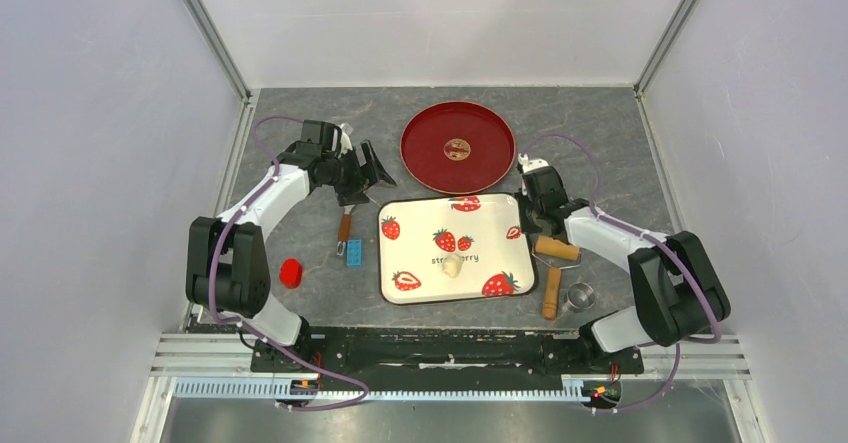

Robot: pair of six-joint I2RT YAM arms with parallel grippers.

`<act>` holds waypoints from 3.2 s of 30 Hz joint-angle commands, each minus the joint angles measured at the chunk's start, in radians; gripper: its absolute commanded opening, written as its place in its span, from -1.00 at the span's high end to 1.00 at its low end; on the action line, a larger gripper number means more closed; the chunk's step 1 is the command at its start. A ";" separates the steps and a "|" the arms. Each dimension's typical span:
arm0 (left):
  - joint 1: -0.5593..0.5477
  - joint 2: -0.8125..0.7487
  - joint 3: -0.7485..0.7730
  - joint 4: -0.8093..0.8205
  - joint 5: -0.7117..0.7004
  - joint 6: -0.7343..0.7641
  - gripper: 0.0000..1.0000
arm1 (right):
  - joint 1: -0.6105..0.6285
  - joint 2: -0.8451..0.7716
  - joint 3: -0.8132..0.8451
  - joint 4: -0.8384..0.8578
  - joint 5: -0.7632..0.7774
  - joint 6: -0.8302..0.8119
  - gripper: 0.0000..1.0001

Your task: Roll out the dumpling wrappers from the dough

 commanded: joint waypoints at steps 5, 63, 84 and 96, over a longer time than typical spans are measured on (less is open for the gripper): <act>0.000 -0.009 0.026 0.006 0.033 0.047 -0.79 | -0.009 -0.017 -0.075 -0.073 0.026 0.048 1.00; -0.121 0.133 0.249 0.016 0.109 0.058 -0.72 | -0.010 -0.379 -0.047 -0.694 -0.187 0.321 -0.12; -0.127 0.118 0.258 -0.002 0.120 0.086 -0.70 | -0.014 -0.145 -0.097 -0.599 -0.025 0.261 0.23; -0.128 0.028 0.237 0.111 0.025 0.107 -0.69 | -0.034 -0.058 0.209 -0.698 0.064 0.151 1.00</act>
